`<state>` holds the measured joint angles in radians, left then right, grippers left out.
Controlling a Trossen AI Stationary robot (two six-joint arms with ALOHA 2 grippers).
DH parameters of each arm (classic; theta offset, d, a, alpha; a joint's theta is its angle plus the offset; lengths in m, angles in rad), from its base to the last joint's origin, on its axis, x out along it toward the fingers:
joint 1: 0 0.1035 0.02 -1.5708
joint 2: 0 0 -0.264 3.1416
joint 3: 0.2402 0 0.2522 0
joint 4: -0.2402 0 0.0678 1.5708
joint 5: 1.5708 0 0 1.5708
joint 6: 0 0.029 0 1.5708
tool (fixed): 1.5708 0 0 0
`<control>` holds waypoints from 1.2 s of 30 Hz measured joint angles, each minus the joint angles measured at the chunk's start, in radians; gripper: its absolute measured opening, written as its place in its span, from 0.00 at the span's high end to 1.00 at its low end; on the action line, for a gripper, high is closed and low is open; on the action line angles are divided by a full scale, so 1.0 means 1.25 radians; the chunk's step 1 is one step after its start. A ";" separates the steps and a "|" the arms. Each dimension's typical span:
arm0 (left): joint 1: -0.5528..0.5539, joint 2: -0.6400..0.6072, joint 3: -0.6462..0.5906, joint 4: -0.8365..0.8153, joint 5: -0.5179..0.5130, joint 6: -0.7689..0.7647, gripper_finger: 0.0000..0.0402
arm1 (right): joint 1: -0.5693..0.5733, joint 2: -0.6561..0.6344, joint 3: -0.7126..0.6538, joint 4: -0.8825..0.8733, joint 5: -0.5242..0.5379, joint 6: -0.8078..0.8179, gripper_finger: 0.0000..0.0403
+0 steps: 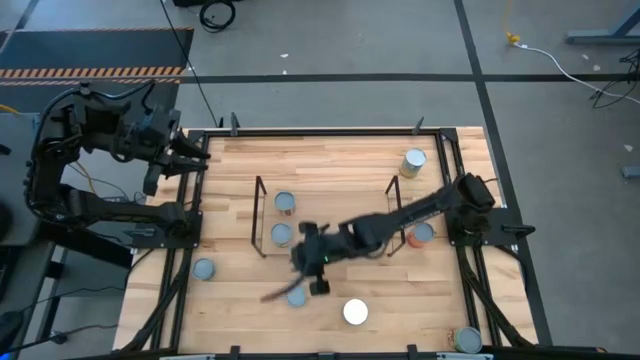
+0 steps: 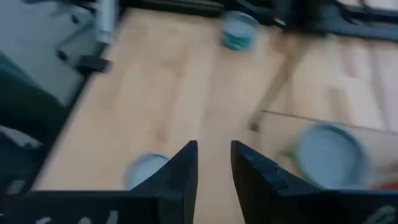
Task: Pick and place cans onto a shelf
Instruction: Put the canned mushroom on the shelf
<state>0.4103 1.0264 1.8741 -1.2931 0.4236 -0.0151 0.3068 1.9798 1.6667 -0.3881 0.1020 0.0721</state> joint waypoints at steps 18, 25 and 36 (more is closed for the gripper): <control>0.000 0.001 0.001 0.086 0.000 -0.042 0.68 | 0.089 0.235 0.108 0.029 -0.083 -0.042 0.39; 0.000 0.001 0.001 0.086 0.000 -0.044 0.68 | 0.088 0.301 0.174 -0.031 -0.057 -0.042 0.47; 0.000 0.006 0.001 0.091 -0.007 -0.035 0.68 | 0.101 0.299 0.148 -0.102 -0.009 -0.177 0.69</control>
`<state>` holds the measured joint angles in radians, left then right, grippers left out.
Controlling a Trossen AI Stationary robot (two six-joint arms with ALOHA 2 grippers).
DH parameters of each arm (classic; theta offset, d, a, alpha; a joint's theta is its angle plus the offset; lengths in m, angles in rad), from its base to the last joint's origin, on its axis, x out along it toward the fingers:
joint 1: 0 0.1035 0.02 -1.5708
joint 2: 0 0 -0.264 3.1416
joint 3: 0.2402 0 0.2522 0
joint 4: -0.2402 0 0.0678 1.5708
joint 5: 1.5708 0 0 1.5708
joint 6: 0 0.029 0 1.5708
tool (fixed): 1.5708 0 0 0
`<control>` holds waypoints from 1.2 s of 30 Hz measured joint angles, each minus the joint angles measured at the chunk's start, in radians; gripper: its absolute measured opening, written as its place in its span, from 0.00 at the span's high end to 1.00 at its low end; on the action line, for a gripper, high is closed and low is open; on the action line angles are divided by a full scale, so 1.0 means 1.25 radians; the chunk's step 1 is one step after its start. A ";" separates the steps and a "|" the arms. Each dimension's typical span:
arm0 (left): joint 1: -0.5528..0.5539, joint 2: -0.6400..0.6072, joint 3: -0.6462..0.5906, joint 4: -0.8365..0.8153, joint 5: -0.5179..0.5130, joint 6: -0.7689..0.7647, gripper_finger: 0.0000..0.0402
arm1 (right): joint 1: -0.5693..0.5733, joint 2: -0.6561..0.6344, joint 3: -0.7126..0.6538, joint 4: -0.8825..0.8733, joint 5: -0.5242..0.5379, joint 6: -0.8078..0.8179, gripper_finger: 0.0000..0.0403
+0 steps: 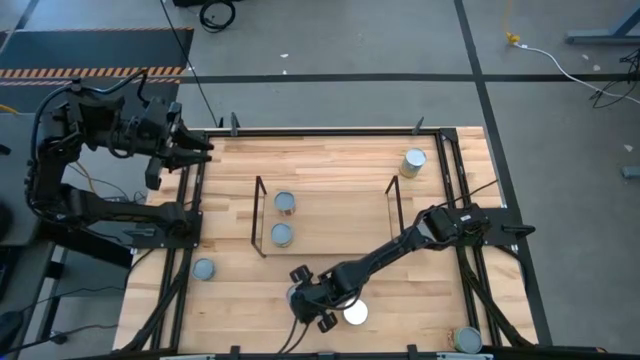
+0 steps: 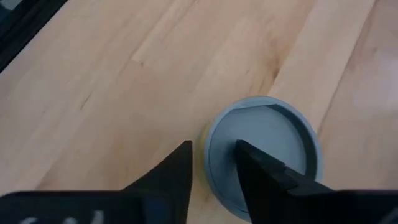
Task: Pick and place cans onto a shelf
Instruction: Put the canned mushroom on the shelf
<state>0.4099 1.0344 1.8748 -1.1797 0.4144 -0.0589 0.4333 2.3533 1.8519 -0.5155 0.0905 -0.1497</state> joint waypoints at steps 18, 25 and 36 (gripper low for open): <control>0.000 0.000 0.000 -0.041 0.000 0.061 0.68 | -0.030 -0.085 -0.006 -0.042 0.029 0.183 0.98; 0.000 -0.005 -0.001 -0.065 0.001 0.066 0.68 | -0.080 -0.242 -0.005 -0.133 0.031 0.206 0.98; 0.000 -0.007 -0.001 -0.076 0.001 0.063 0.68 | -0.202 -0.344 -0.003 -0.282 0.082 0.247 0.98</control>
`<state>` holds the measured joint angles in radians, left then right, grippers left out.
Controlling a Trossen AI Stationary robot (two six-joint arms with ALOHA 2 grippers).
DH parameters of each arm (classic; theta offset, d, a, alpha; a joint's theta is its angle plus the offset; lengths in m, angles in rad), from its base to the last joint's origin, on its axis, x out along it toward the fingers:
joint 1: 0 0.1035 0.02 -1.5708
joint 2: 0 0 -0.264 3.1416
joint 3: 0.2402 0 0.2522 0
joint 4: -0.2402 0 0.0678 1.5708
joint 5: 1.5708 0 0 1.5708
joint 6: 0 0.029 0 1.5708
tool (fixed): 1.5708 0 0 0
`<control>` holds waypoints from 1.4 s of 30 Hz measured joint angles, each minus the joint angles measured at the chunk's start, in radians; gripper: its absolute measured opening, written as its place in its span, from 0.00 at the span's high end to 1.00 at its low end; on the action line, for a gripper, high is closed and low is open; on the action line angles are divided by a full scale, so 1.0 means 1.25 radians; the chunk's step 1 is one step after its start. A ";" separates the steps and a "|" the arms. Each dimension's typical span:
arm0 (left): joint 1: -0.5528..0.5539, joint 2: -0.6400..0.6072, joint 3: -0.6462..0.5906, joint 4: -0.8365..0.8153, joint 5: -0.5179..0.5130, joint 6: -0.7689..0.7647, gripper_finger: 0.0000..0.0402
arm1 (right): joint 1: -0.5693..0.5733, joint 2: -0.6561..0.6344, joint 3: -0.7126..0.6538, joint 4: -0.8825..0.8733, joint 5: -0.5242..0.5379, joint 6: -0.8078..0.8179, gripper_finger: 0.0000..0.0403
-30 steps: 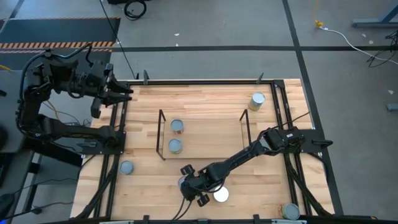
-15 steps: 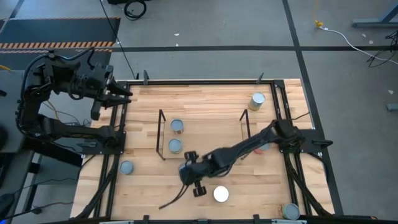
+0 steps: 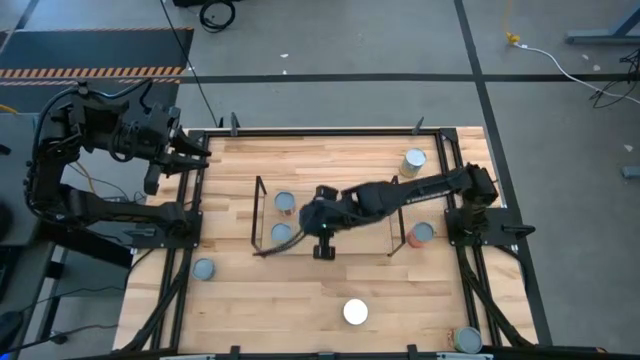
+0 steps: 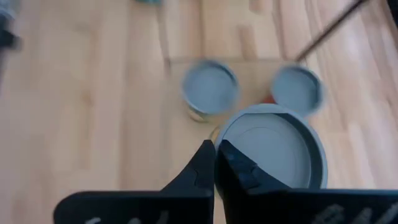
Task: Pick and place cans onto a shelf
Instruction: Put the canned mushroom on the shelf
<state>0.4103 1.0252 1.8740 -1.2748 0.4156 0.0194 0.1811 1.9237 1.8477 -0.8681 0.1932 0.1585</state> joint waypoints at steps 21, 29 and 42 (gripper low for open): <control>0.000 -0.004 0.000 -0.035 0.012 0.077 0.68 | -0.084 -0.014 -0.129 0.071 -0.051 -0.149 0.98; 0.000 -0.004 0.000 -0.060 0.027 0.023 0.68 | -0.108 -0.055 -0.234 0.085 -0.064 -0.122 0.98; 0.000 -0.014 0.000 0.093 0.070 0.014 0.68 | -0.121 -0.047 -0.274 0.140 -0.074 -0.173 0.98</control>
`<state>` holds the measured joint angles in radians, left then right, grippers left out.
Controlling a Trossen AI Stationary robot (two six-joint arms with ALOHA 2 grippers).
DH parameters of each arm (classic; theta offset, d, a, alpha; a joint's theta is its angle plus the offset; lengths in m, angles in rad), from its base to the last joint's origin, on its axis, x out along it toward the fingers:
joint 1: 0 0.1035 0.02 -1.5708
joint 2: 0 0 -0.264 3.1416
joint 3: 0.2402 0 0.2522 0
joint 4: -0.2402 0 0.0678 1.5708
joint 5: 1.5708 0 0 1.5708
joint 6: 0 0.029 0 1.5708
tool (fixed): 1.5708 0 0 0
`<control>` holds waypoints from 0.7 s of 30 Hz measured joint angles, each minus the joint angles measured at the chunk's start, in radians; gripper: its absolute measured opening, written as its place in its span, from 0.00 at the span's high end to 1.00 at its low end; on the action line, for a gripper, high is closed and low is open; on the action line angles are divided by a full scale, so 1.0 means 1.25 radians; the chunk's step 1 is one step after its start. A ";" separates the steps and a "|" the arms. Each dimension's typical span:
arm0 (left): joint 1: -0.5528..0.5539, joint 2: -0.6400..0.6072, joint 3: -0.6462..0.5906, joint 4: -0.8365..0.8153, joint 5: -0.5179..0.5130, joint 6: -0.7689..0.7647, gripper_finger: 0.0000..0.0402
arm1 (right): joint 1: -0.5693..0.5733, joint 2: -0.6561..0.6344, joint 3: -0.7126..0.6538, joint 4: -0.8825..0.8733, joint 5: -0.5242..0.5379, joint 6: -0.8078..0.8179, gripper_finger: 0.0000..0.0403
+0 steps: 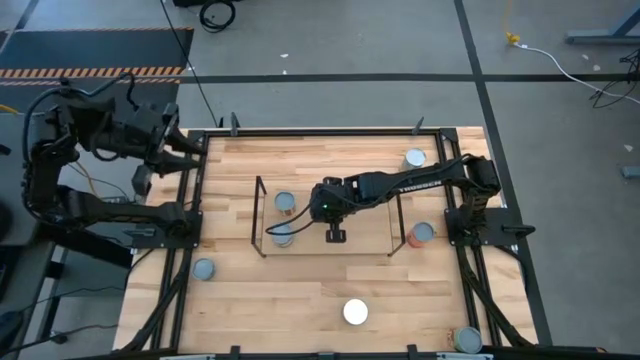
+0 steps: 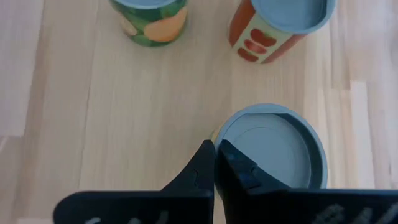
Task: Pick and place cans onto a shelf
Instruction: Put the canned mushroom on the shelf
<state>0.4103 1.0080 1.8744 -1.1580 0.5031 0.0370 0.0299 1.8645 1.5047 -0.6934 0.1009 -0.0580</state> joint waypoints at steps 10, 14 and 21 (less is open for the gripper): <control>0.000 0.011 0.000 0.179 -0.001 0.071 0.68 | 0.007 -0.051 0.000 -0.009 0.005 0.020 0.98; 0.000 0.028 0.000 0.166 -0.001 0.159 0.68 | 0.007 -0.078 0.000 -0.012 0.005 0.071 0.98; 0.000 0.091 0.000 0.150 -0.001 0.247 0.68 | 0.014 -0.101 0.000 -0.019 0.005 0.220 0.98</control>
<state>0.4099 1.1213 1.8748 -0.9707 0.5018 0.3458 0.0472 1.7377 1.5051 -0.7170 0.1071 0.2165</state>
